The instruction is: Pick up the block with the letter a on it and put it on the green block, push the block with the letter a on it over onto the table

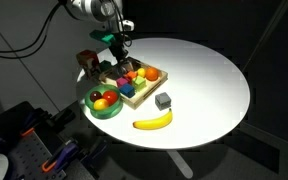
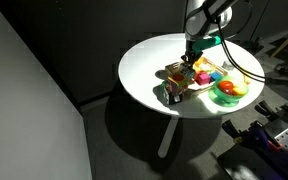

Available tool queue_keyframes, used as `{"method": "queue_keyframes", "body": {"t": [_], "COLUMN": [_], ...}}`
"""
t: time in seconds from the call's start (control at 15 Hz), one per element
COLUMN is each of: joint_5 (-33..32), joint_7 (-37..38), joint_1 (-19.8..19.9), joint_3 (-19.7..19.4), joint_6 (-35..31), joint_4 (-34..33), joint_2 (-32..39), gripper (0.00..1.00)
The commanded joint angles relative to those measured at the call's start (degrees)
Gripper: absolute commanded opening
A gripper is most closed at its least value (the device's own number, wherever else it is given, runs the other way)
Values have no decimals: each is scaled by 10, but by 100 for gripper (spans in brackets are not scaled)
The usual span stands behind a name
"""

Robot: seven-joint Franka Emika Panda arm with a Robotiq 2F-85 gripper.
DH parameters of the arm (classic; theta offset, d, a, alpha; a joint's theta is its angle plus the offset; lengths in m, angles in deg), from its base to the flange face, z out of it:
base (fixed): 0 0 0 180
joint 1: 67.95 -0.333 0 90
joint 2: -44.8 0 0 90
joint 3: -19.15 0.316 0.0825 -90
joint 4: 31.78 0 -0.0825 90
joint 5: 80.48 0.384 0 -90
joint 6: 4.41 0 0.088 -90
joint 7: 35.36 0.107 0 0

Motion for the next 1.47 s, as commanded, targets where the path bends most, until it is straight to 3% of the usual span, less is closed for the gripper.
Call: {"method": "queue_keyframes", "body": {"t": [0.0,0.67,1.2,1.27,1.33,1.4], "joint_5": [-11,4,0,-4,-8,-7], "joint_7": [12,9,9,12,15,14], "joint_1": [-4,-10,-22,-26,-30,-31], "joint_3": [5,48,62,60,57,56], "joint_6": [-2,-48,-114,-124,-131,-138], "joint_4": [42,91,73,73,74,74], "joint_2": [-49,-113,-89,-85,-83,-80], "gripper": [2,3,2,8,30,33]}}
